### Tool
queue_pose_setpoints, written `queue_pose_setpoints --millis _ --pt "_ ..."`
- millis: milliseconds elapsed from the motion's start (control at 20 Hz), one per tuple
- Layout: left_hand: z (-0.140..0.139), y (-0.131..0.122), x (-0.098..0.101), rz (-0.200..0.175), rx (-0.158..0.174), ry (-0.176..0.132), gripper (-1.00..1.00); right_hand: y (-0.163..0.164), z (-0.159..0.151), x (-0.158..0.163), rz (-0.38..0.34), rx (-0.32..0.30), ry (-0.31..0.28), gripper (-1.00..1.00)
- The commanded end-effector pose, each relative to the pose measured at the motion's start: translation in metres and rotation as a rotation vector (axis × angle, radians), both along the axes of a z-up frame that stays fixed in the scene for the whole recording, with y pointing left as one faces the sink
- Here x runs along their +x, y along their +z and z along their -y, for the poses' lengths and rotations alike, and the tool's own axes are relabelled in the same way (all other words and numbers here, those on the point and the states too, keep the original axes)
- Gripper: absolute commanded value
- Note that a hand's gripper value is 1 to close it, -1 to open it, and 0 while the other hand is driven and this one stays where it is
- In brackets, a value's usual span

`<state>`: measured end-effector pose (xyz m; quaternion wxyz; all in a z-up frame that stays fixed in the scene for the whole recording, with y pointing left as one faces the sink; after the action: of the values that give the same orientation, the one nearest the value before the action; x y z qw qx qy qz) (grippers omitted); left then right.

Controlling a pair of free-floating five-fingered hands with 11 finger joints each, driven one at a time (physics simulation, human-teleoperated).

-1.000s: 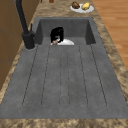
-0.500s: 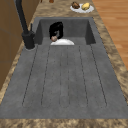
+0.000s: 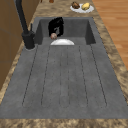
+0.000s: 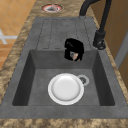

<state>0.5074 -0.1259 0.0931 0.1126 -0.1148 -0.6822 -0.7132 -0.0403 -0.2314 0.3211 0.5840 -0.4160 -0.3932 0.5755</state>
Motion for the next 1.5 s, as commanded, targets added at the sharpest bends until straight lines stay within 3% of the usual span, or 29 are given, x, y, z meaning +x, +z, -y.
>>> queue_pose_setpoints --millis 0,600,750,900,1450 --pt "-0.022 0.021 -0.003 -0.030 0.027 -0.026 1.00 0.000 0.000 0.000 0.000 0.000 0.000 0.00" --pt "-0.079 0.106 -0.019 -0.011 0.015 -0.038 1.00 0.000 0.000 0.000 0.000 0.000 0.000 0.00" --pt "-0.096 0.129 -0.028 -0.021 0.019 -0.033 1.00 0.000 0.000 0.000 0.000 0.000 0.000 0.00" --pt "-0.119 0.134 -0.040 -0.016 0.006 -0.008 1.00 0.000 0.000 0.000 0.000 0.000 0.000 0.00" --pt "-0.194 0.142 -0.089 0.020 0.005 -0.001 1.00 0.000 0.000 0.000 0.000 0.000 0.000 0.00"
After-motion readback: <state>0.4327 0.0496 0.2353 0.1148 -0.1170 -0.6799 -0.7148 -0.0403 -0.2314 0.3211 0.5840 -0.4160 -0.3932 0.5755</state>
